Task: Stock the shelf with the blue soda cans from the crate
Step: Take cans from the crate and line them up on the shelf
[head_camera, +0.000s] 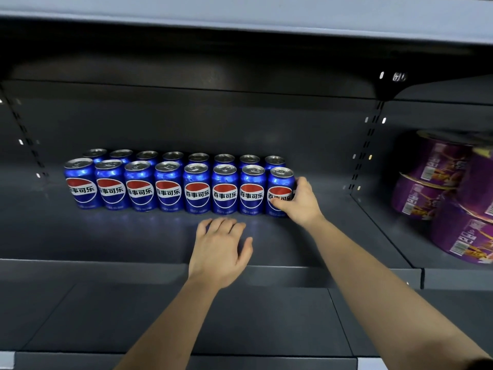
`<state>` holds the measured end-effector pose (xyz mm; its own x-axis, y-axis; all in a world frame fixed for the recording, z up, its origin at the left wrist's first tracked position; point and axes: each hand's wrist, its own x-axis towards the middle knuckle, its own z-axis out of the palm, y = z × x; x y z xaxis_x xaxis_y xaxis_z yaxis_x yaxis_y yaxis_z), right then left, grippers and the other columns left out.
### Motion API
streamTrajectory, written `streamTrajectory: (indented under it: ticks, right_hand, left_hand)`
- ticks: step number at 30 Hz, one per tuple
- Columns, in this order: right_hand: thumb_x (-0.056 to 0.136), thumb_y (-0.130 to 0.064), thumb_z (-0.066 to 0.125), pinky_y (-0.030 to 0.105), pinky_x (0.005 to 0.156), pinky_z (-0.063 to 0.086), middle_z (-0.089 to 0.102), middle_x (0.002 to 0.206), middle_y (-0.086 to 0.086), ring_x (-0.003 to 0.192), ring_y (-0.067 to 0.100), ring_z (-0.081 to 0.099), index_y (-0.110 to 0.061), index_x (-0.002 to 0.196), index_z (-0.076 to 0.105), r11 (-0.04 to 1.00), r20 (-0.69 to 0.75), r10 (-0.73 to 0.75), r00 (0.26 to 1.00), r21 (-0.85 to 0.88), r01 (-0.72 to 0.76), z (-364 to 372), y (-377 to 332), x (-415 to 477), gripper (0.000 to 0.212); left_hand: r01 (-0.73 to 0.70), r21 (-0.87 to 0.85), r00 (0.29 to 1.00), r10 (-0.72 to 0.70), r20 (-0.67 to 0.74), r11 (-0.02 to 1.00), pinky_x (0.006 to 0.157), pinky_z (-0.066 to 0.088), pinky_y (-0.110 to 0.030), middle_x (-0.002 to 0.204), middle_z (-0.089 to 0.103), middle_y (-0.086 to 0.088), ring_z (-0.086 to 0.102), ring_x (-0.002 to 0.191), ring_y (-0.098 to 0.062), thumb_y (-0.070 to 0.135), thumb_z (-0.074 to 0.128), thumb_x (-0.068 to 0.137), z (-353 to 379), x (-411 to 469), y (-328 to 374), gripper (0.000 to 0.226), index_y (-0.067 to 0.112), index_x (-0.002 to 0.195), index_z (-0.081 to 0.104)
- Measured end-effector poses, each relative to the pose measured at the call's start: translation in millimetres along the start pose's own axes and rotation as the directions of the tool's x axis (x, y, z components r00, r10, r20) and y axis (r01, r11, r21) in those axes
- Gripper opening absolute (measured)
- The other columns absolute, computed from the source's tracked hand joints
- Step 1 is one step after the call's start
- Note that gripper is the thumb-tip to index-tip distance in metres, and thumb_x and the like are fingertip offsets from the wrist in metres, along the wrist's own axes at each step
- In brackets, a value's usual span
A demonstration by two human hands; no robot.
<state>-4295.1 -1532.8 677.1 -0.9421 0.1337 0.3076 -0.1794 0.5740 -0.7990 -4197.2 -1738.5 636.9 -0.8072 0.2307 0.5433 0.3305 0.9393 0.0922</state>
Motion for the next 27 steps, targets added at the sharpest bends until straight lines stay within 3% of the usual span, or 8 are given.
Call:
streamTrajectory:
  ticks: [5,12,16,19,22,24,27]
  right_hand:
    - [0.073,-0.013,0.08,0.025,0.086,0.041,0.045,0.12,0.003,0.101,0.013,0.051,-0.009,0.124,0.048,1.0,0.004,0.004,1.0,0.027,-0.005,4.3,-1.4,1.8,0.061]
    - [0.072,-0.014,0.08,0.027,0.092,0.042,0.042,0.121,0.002,0.106,0.015,0.052,-0.009,0.127,0.047,0.997,0.028,0.062,0.998,0.04,-0.064,6.0,-3.8,1.3,0.065]
    - [0.042,-0.04,0.08,0.042,0.097,0.052,0.055,0.123,0.004,0.107,0.019,0.062,-0.026,0.114,0.046,0.976,0.047,0.17,0.984,0.133,-0.175,9.6,0.9,3.4,0.081]
    - [0.032,-0.04,0.079,0.044,0.095,0.053,0.057,0.125,0.004,0.108,0.019,0.062,-0.03,0.115,0.044,0.967,0.045,0.177,0.983,0.178,-0.183,12.6,5.6,2.9,0.091]
    - [0.038,-0.038,0.079,0.043,0.098,0.05,0.053,0.125,0.003,0.114,0.02,0.057,-0.026,0.116,0.044,0.967,-0.007,0.188,0.982,0.176,-0.183,9.0,-19.2,-20.3,0.086]
    - [0.055,-0.029,0.081,0.04,0.101,0.047,0.05,0.126,0.002,0.117,0.019,0.052,-0.017,0.122,0.046,0.976,-0.047,0.171,0.984,0.146,-0.163,5.6,-33.2,-37.6,0.076]
    - [0.069,-0.019,0.077,0.032,0.098,0.041,0.051,0.126,0.003,0.125,0.018,0.043,-0.012,0.127,0.048,0.995,-0.077,0.062,0.995,0.077,-0.056,1.8,-47.4,-62.4,0.065]
  left_hand:
    - [0.003,0.007,1.0,-0.003,0.021,1.0,0.098,0.03,-0.038,0.11,0.067,0.005,0.057,0.107,-0.017,0.046,0.033,0.09,-1.1,1.1,-0.1,0.048,0.021,0.113,0.067]
    - [0.002,0.002,0.999,-0.002,0.032,1.0,0.099,0.028,-0.037,0.109,0.067,0.005,0.056,0.107,-0.017,0.046,0.032,0.09,-1.2,1.1,-0.3,0.049,0.02,0.114,0.066]
    - [0.004,-0.009,0.999,-0.003,0.043,1.0,0.099,0.028,-0.036,0.111,0.066,0.005,0.056,0.107,-0.017,0.047,0.028,0.091,-1.1,1.1,-1.0,0.052,0.021,0.117,0.065]
    - [-0.002,-0.009,0.997,0.003,0.077,1.0,0.103,0.023,-0.035,0.118,0.063,0.004,0.054,0.111,-0.017,0.049,0.018,0.09,-3.9,0.9,0.0,0.061,0.021,0.124,0.06]
    - [0.01,0.014,0.993,-0.012,0.114,1.0,0.103,0.021,-0.034,0.127,0.058,0.006,0.049,0.118,-0.015,0.052,0.007,0.087,-4.9,1.3,-0.4,0.069,0.023,0.132,0.053]
    - [0.05,0.018,0.992,-0.052,0.117,0.999,0.101,0.023,-0.036,0.13,0.056,0.006,0.049,0.119,-0.016,0.053,0.004,0.086,-6.5,0.2,-1.4,0.072,0.024,0.133,0.05]
    - [0.061,0.037,0.992,-0.064,0.11,0.997,0.1,0.025,-0.037,0.13,0.056,0.005,0.05,0.117,-0.017,0.051,0.004,0.087,-10.3,-9.0,-7.6,0.071,0.023,0.134,0.049]
